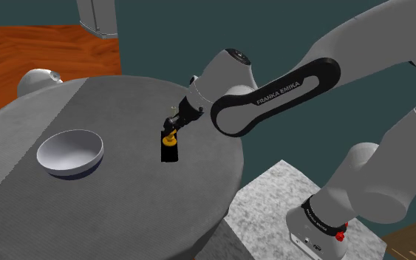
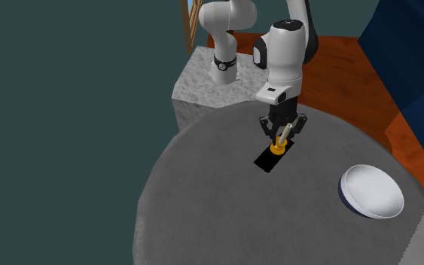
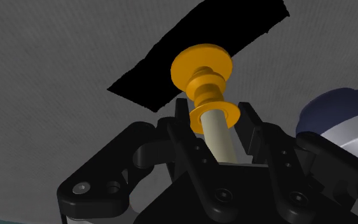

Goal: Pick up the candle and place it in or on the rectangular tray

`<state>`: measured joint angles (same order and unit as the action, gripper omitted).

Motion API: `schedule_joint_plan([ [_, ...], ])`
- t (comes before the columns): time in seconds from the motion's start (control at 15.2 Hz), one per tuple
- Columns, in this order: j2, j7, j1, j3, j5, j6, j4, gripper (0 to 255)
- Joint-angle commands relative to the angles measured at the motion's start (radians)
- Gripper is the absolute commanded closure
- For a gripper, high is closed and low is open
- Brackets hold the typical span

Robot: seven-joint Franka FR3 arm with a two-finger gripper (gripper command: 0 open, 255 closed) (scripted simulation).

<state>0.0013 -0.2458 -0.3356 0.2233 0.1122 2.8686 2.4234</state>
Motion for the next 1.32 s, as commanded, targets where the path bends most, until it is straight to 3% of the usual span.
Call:
schedule_joint_plan([
  [0.0,0.019,0.002,0.001,-0.001,-0.002,0.027,0.008,255],
  [0.46,0.019,0.002,0.000,-0.001,-0.002,0.027,0.008,255],
  [0.53,0.019,0.002,0.000,-0.001,-0.002,0.027,0.008,0],
  [0.86,0.019,0.002,0.000,-0.001,-0.002,0.027,0.008,0],
  [1.12,-0.130,0.040,-0.001,-0.005,0.053,-0.087,0.041,0],
  [1.25,-0.130,0.039,-0.003,-0.007,0.052,-0.087,0.041,0],
])
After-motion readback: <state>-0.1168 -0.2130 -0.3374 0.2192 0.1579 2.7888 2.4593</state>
